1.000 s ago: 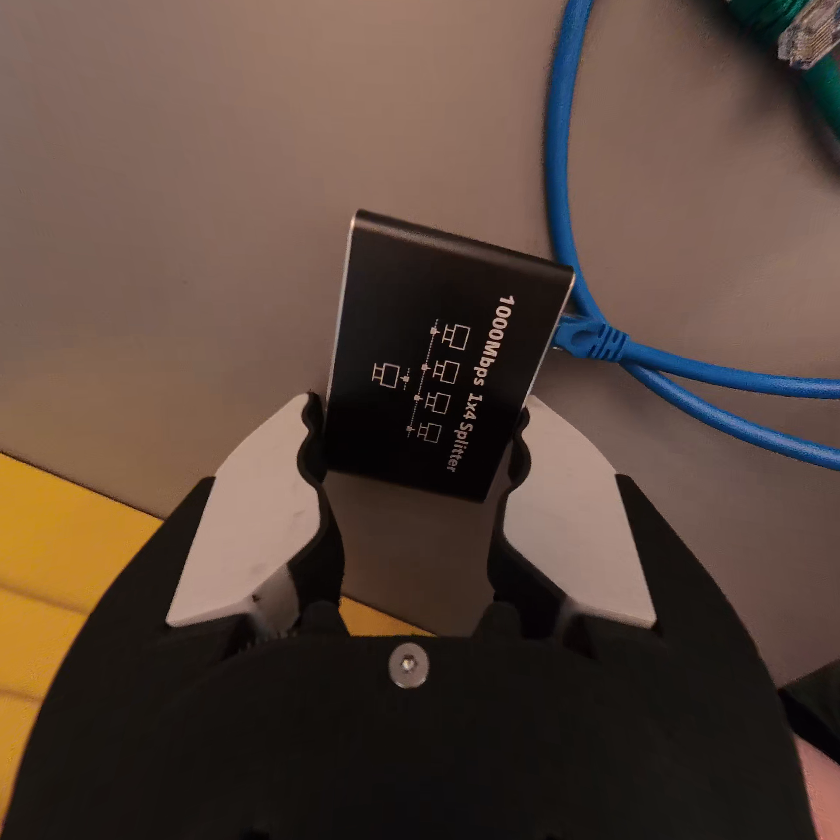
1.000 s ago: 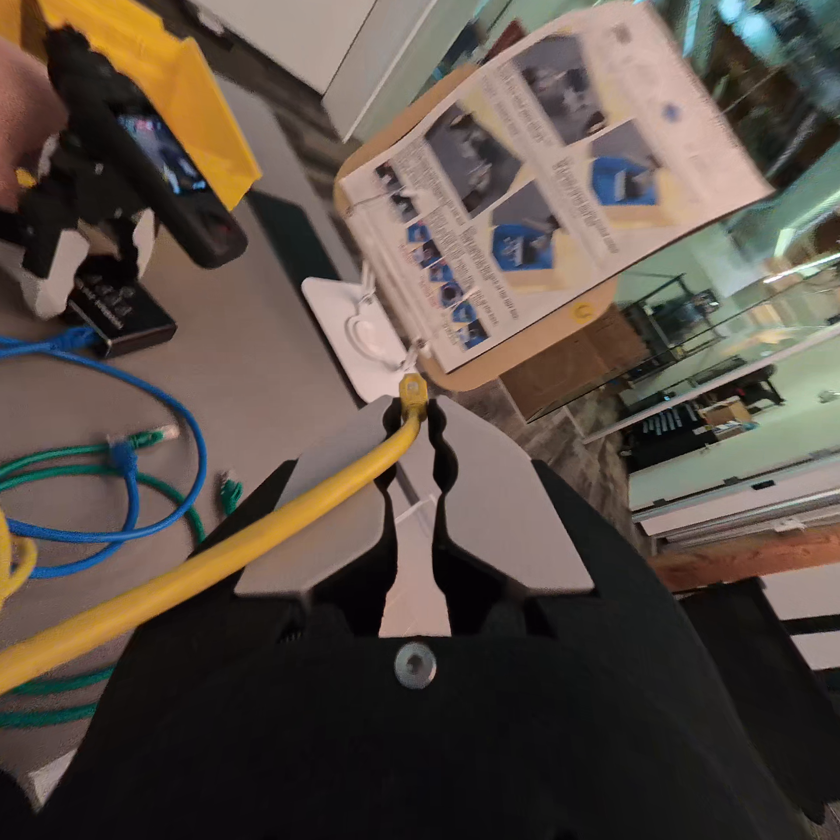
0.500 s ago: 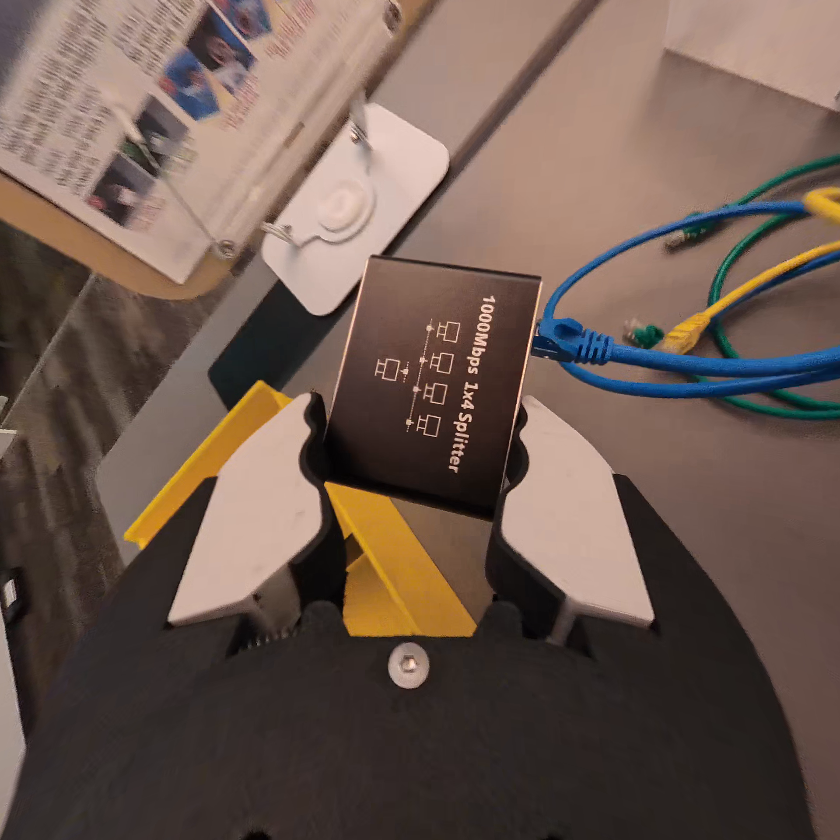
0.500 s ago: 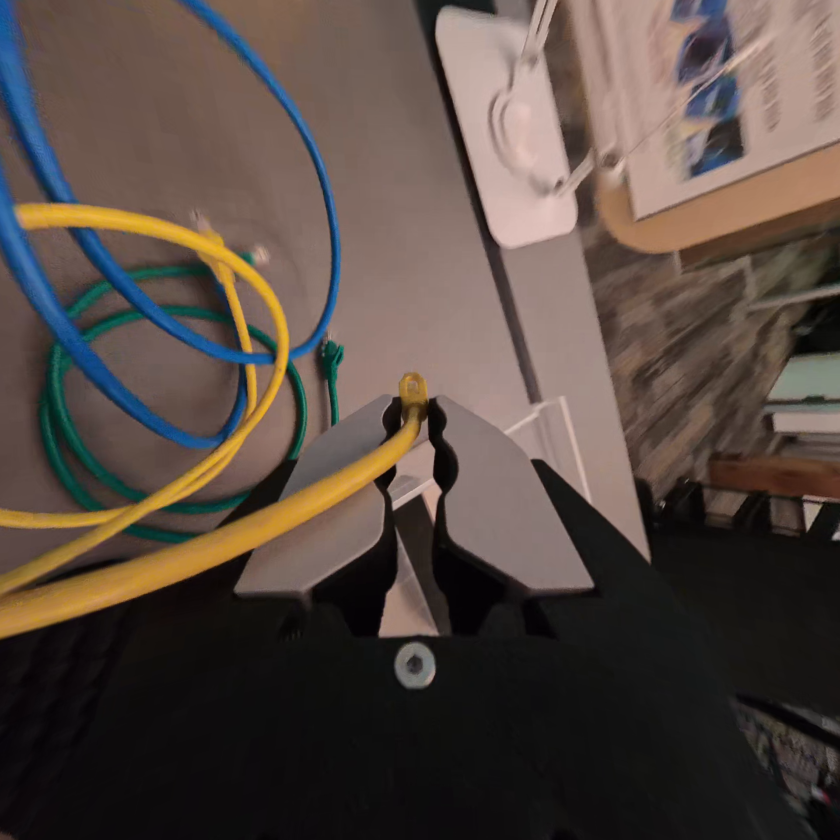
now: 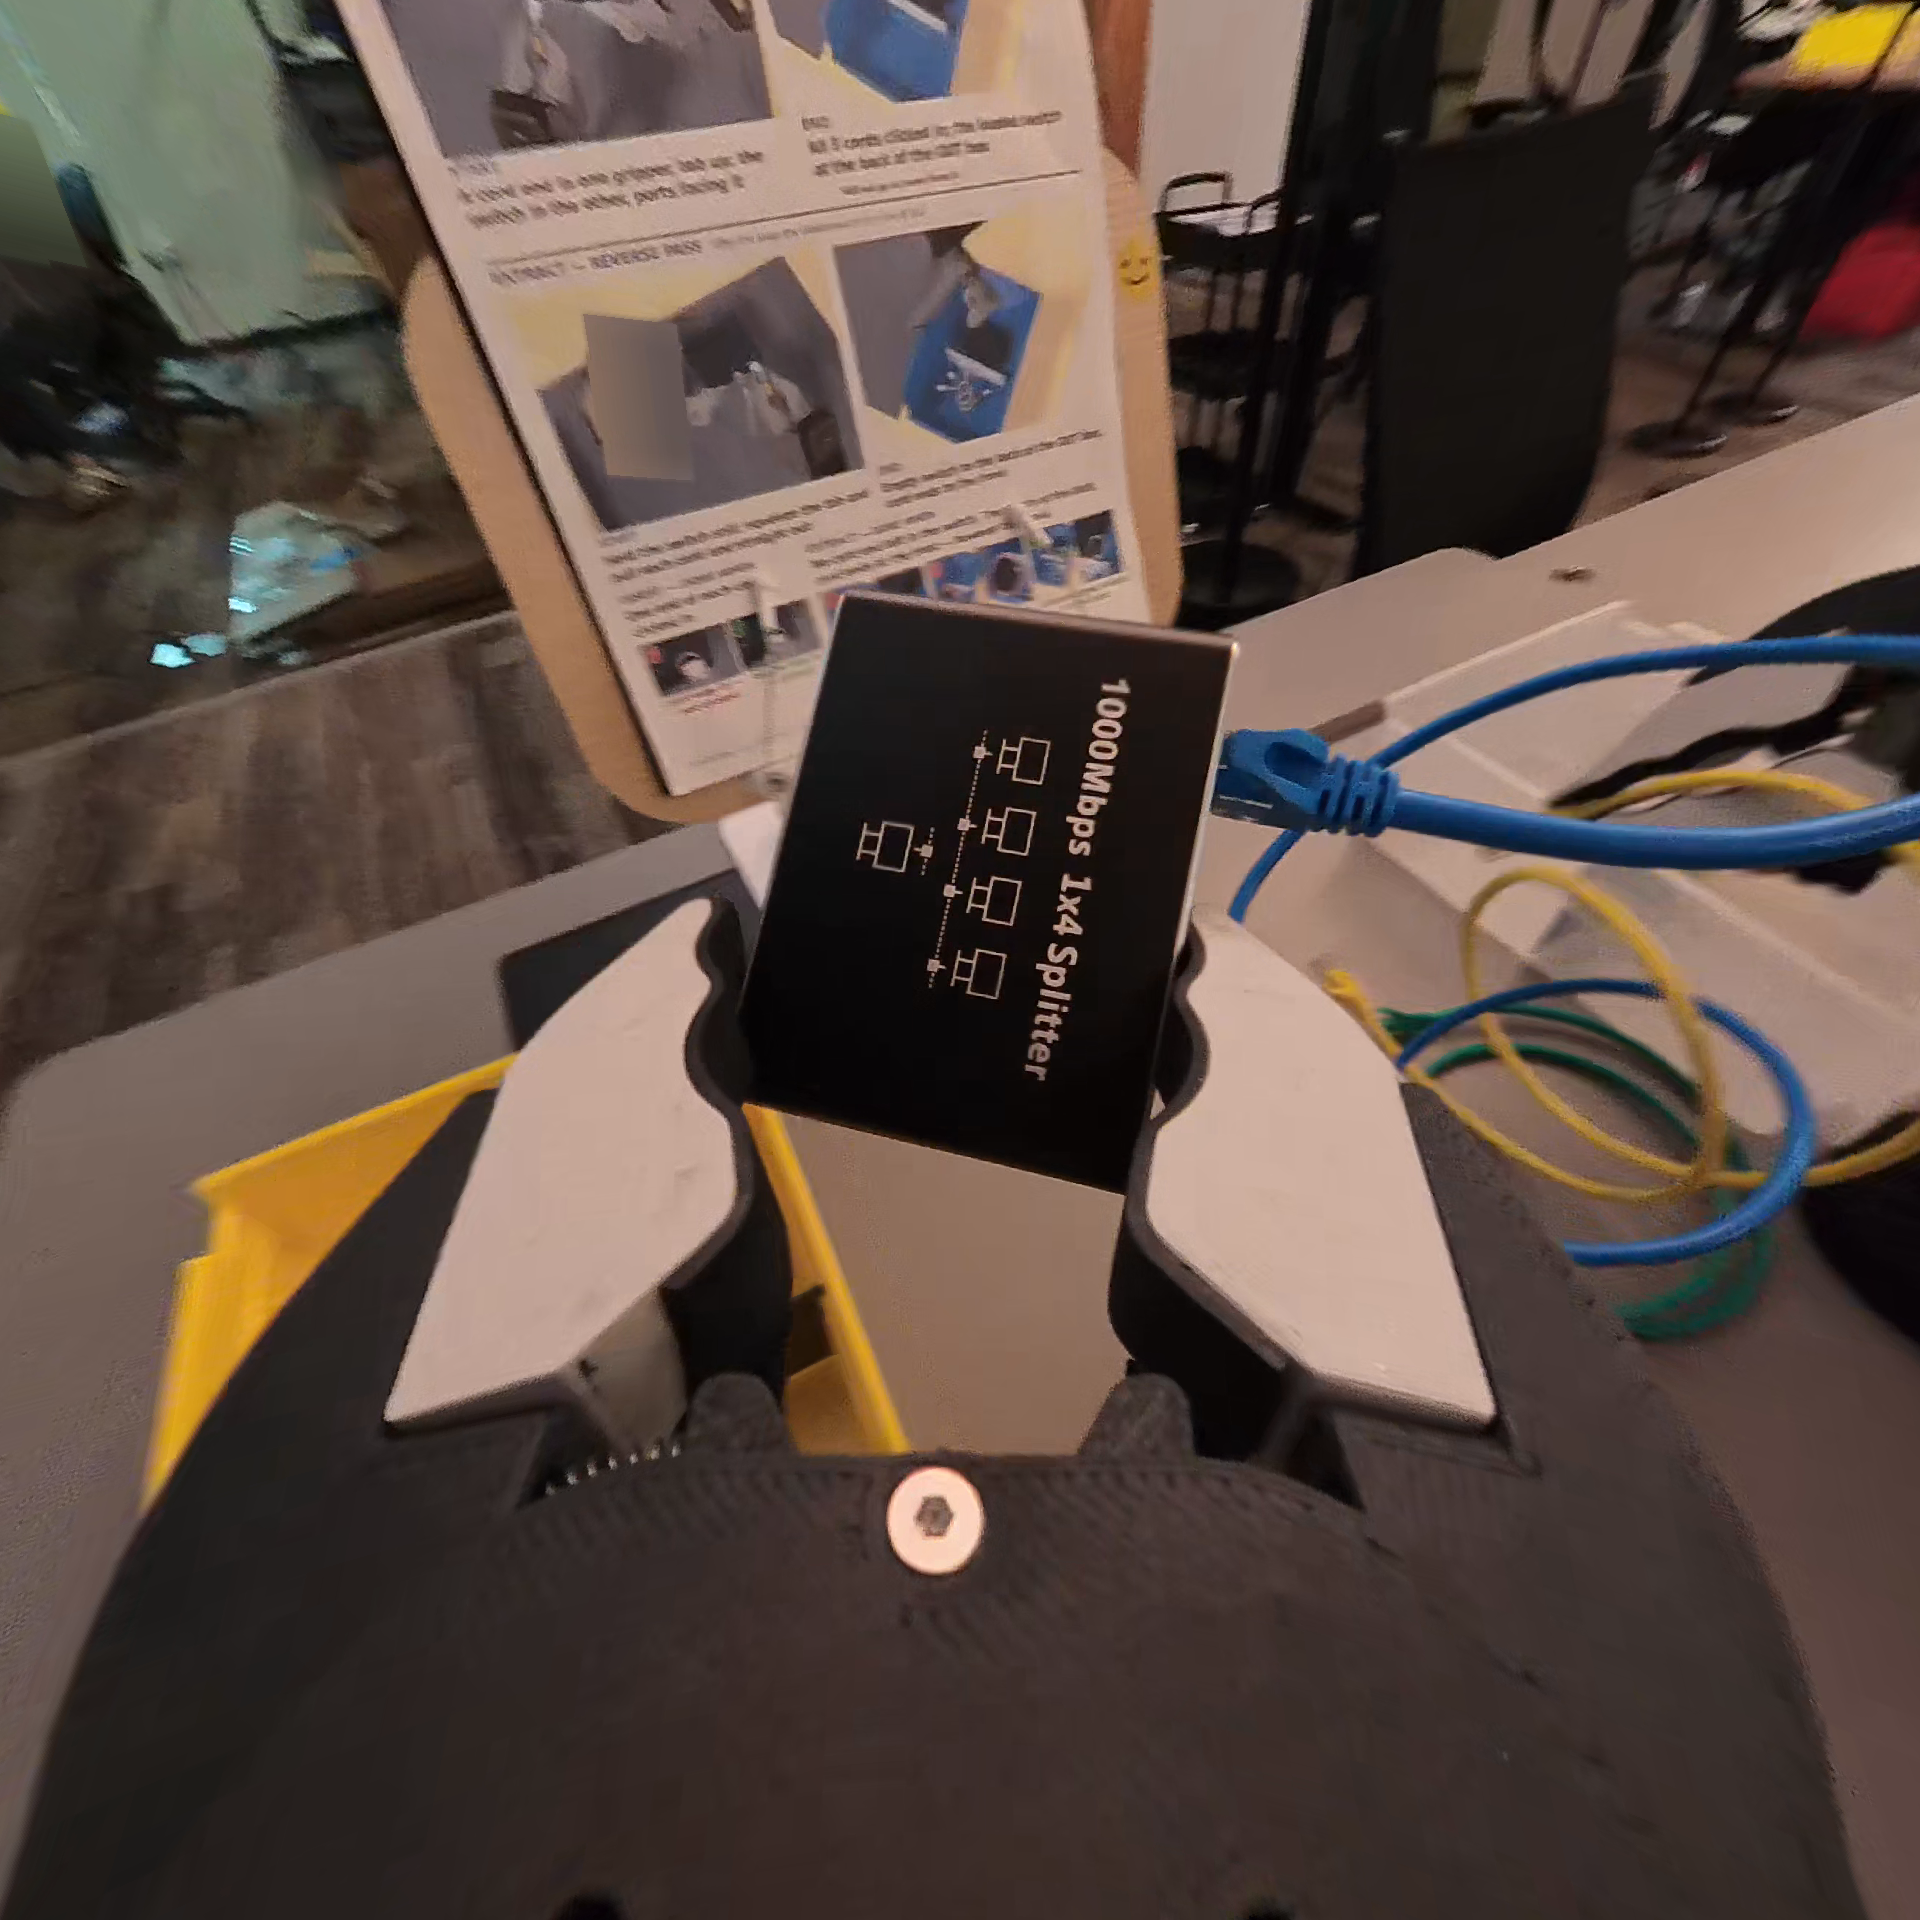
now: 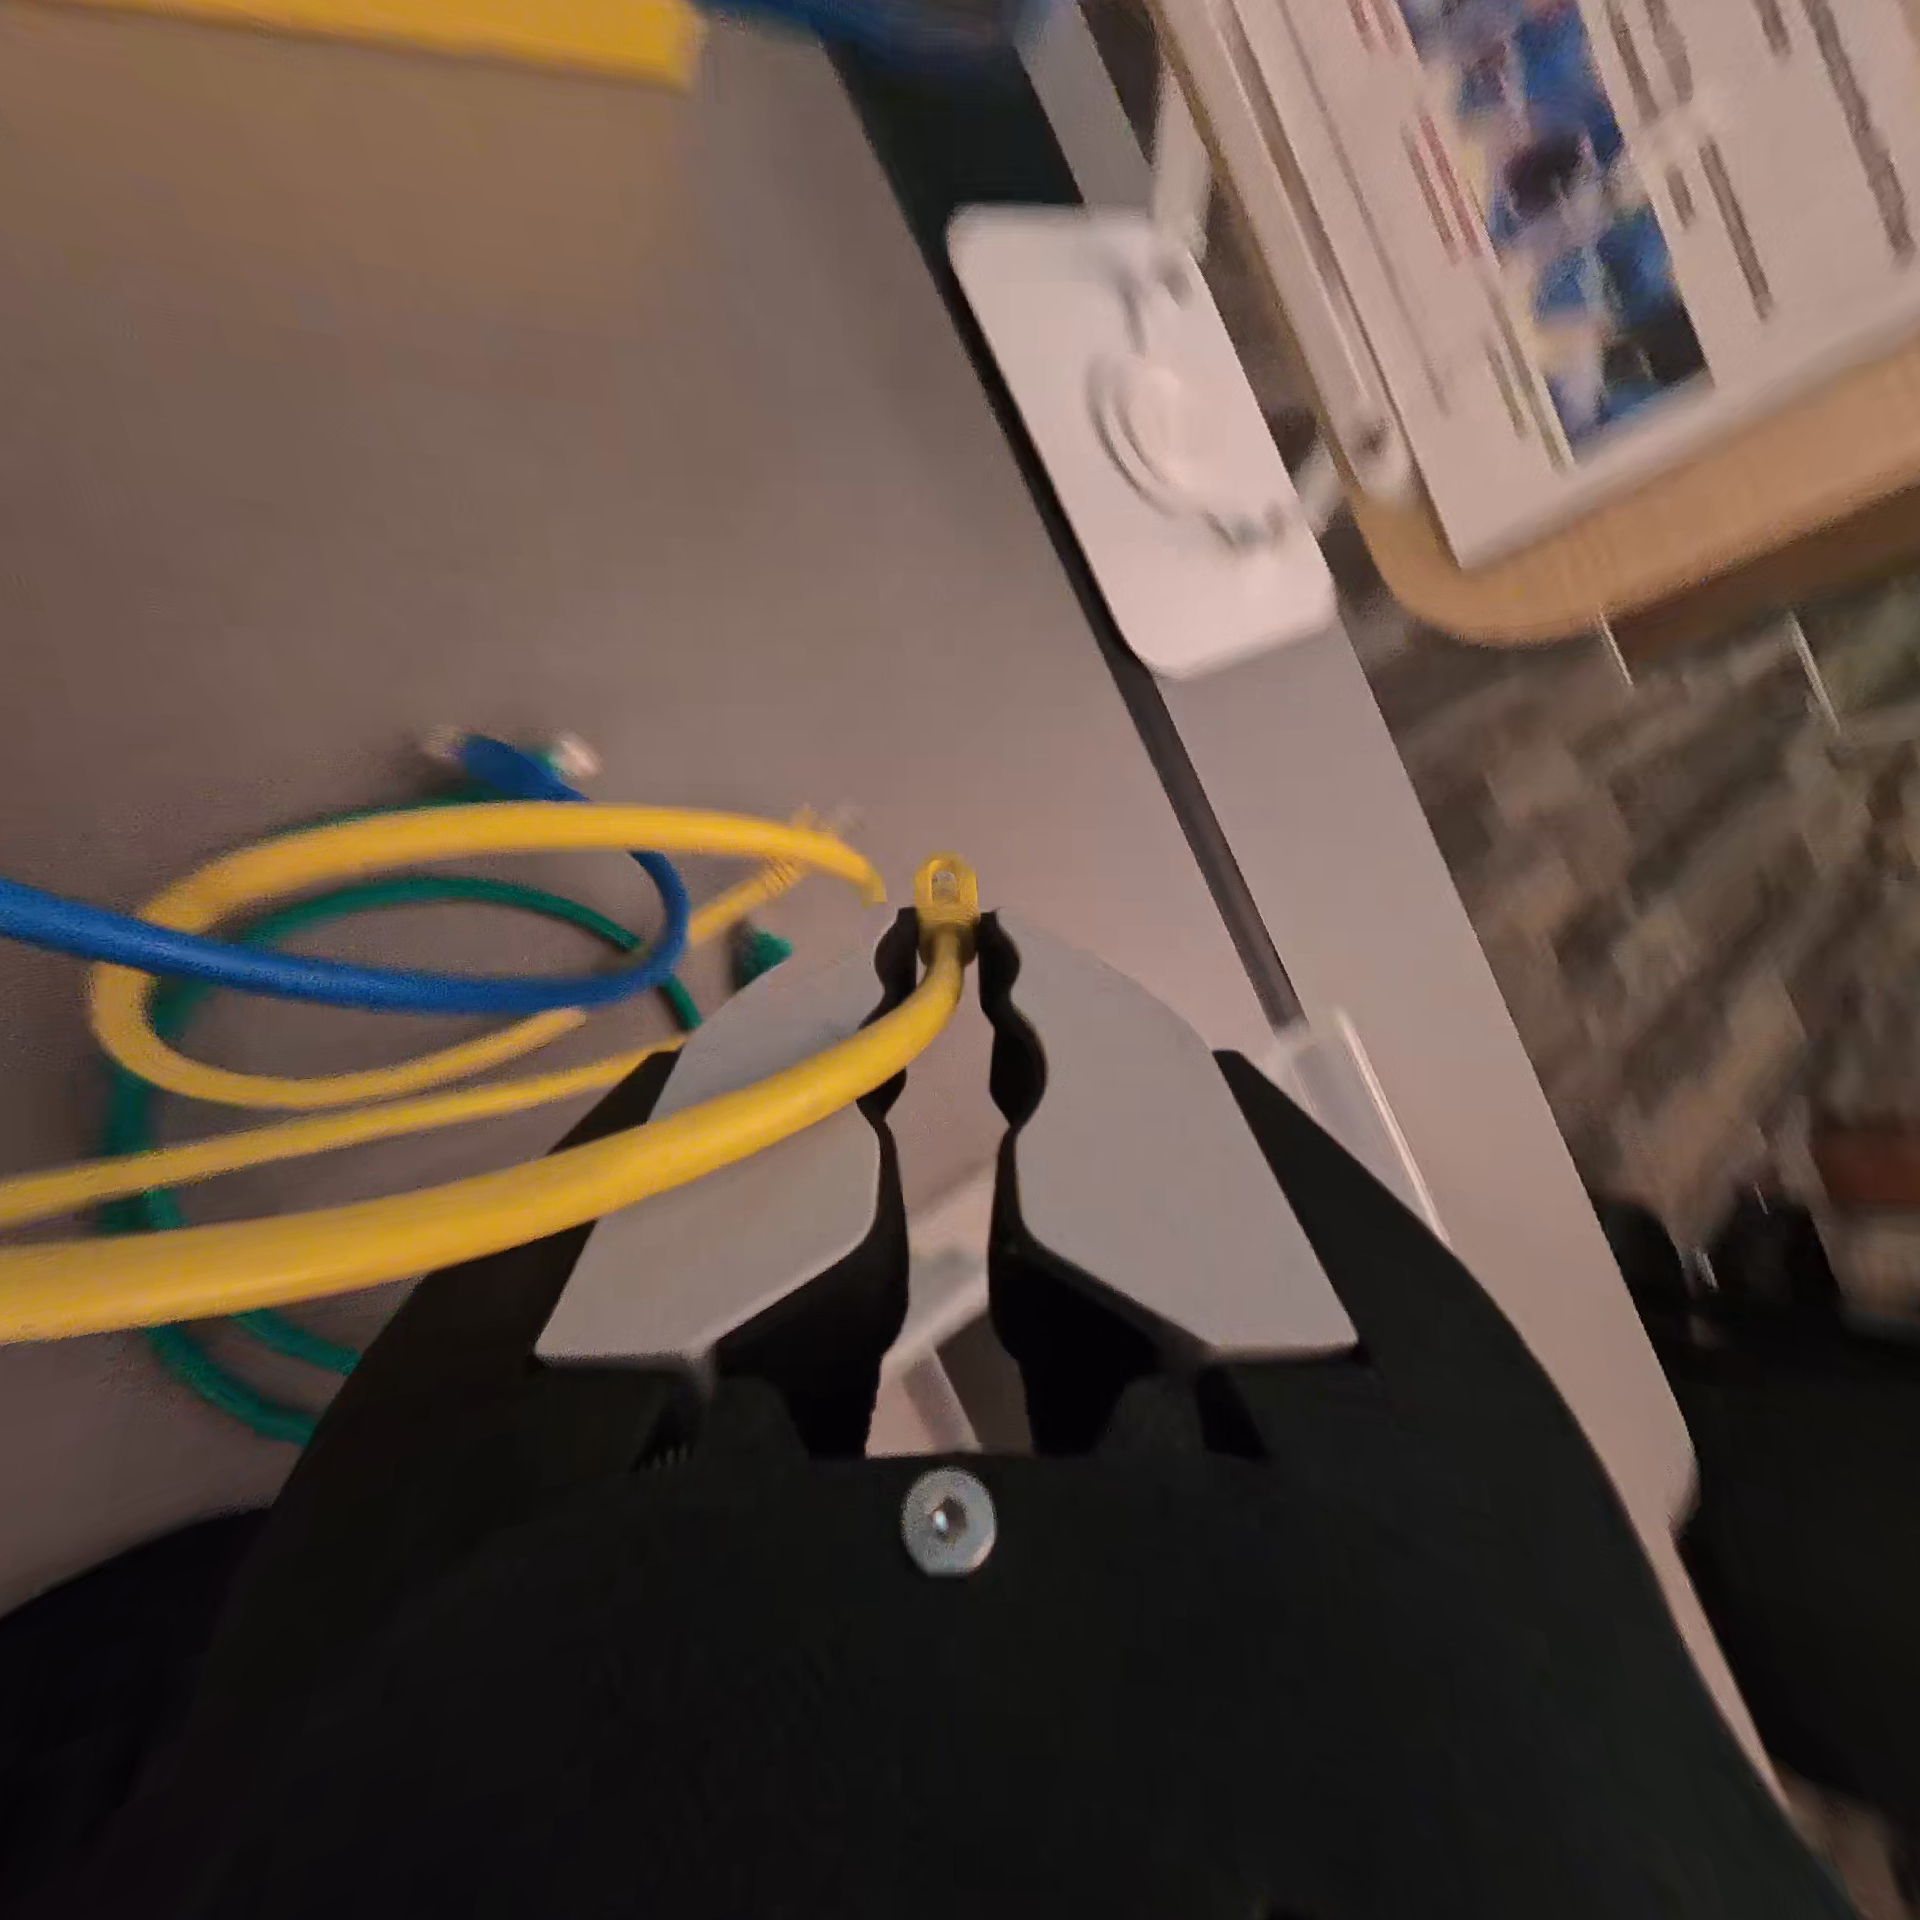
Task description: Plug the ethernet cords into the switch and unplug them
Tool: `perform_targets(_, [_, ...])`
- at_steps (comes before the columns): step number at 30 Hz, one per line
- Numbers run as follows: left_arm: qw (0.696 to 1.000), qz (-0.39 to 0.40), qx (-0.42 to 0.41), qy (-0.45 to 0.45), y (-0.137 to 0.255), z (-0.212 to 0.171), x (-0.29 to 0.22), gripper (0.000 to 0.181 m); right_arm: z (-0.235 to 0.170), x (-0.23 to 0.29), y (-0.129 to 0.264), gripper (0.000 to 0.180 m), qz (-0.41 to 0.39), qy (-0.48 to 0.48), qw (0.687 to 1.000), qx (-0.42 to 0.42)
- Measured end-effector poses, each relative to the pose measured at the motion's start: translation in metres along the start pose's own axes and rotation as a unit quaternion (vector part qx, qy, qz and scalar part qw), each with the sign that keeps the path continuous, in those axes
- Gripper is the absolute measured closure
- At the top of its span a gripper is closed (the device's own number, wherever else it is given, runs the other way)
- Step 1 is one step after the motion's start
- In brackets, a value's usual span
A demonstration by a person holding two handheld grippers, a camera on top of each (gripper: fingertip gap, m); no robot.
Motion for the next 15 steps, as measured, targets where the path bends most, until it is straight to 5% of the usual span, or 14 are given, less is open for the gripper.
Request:
perform_targets(1, [1.000,-0.014,0.006,0.019,-0.004,-0.003,-0.004,0.103,0.009,0.008,-0.004,0.168,0.026,0.009,0.999,-0.033])
perform_targets(7, [0.987,-0.038,0.142,0.058,-0.064,-0.067,-0.033,0.103,0.016,0.015,0.007,0.168,0.056,0.006,0.998,-0.038])
perform_targets(15, [0.953,0.007,0.295,0.064,-0.102,-0.182,-0.050,0.103,0.005,0.058,0.050,0.168,0.248,0.033,0.968,0.034])
Point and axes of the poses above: each gripper's, where its closed fingertips meet, y back along the fingers, z out of its top, x = y × z across the jaws, the point moved 8 cm from there along y, back along the fingers, and after that the axes turned 15 degrees about -x, right-handed, at the moved point
